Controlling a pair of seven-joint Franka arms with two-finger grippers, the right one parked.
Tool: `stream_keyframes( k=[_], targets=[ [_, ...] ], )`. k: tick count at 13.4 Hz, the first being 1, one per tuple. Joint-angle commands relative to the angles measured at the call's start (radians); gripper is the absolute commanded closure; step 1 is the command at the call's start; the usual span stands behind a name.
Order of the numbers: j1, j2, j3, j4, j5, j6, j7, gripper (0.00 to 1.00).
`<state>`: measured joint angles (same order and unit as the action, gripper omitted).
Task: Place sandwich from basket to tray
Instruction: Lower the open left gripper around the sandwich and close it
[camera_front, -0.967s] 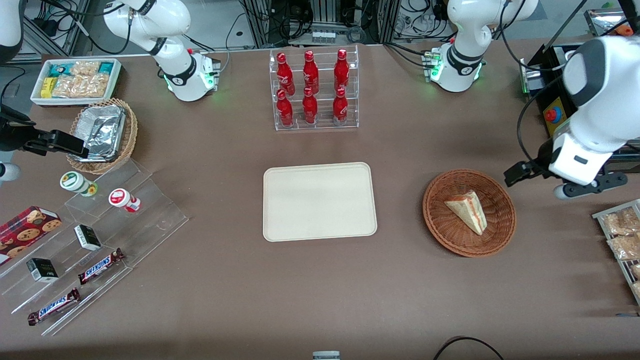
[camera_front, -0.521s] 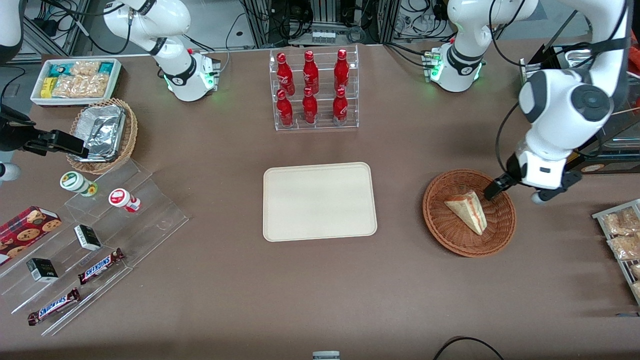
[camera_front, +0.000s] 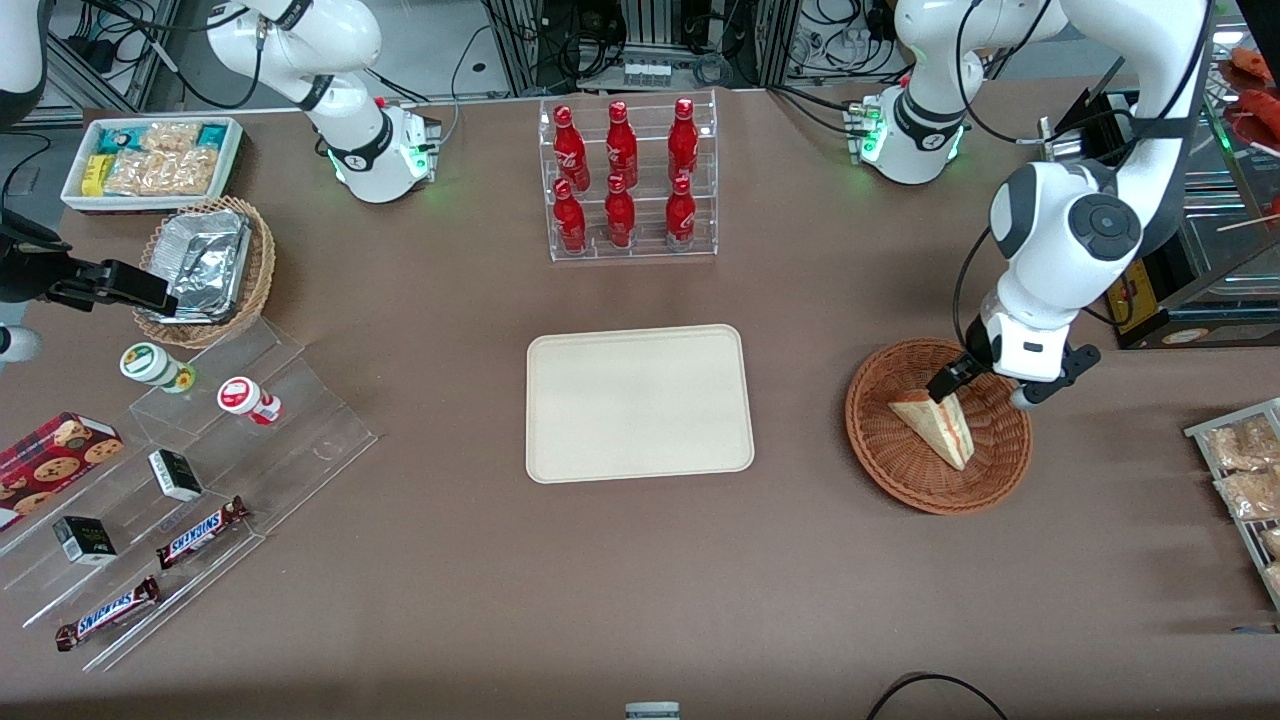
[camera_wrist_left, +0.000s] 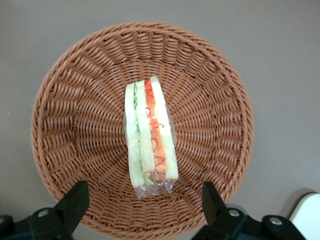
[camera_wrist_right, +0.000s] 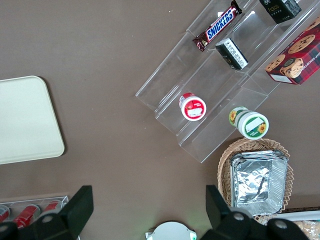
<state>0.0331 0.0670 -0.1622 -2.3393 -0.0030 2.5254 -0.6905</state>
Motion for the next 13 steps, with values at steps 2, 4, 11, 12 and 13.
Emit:
stream_keyframes(
  k=[2, 4, 11, 12, 13],
  targets=[
    [0.001, 0.049, -0.002, -0.011, 0.001, 0.07, -0.023, 0.0],
    [0.002, 0.073, -0.002, -0.011, 0.0, 0.104, -0.024, 0.0],
    [0.002, 0.139, -0.002, -0.011, 0.0, 0.183, -0.034, 0.01],
    [0.002, 0.143, -0.002, -0.009, 0.0, 0.191, -0.034, 0.09],
    [0.002, 0.146, -0.002, -0.006, 0.0, 0.191, -0.035, 0.26]
  ],
)
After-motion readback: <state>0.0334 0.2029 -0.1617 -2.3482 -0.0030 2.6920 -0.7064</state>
